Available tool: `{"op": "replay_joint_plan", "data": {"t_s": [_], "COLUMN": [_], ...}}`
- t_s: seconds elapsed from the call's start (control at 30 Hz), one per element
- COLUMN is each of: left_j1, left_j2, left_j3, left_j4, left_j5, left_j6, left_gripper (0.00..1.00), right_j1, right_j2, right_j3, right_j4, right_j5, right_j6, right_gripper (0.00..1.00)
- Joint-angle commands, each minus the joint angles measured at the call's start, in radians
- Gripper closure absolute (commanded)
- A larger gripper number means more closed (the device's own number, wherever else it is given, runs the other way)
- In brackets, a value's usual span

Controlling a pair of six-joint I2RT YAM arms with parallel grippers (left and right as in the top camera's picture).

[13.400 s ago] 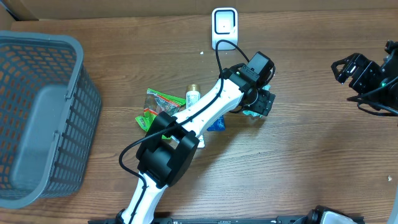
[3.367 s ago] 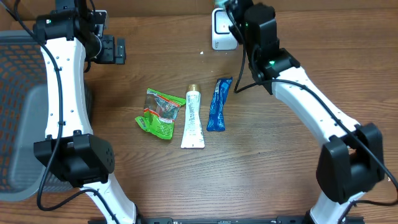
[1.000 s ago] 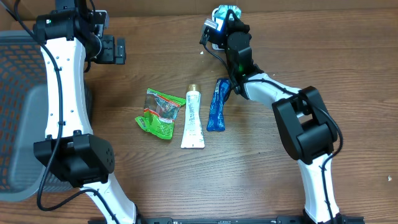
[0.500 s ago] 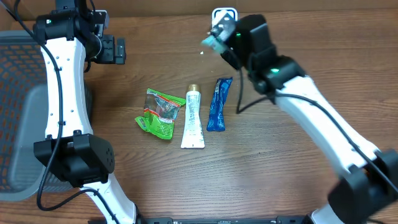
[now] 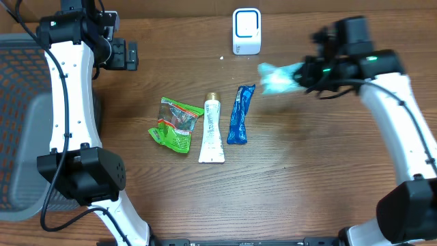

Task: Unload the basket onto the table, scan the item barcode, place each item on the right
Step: 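Carry the wipes pack right and drop it on the table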

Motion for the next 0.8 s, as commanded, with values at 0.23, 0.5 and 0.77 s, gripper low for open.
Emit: {"op": "replay_joint_plan", "data": {"t_s": [0.23,0.5,0.77], "left_j1": [-0.001,-0.001,-0.001], "left_j2": [-0.035,-0.035,-0.035], "left_j3": [0.017,0.017,0.017], "left_j4": [0.001,0.002,0.002], "left_j5": [-0.004,-0.004,-0.004], "left_j6": [0.021,0.021,0.021], "left_gripper": [0.0,0.0,0.0], "right_j1": [-0.333,-0.384,-0.383], "right_j2": [-0.006,-0.005,-0.009], "right_j3": [-0.287,-0.449,-0.405], "right_j4": [0.145,0.309,0.302], "right_j5": [0.087,0.179,0.06], "right_j6": [0.138,0.134,0.092], "right_gripper": [0.96,0.96,0.23]}}
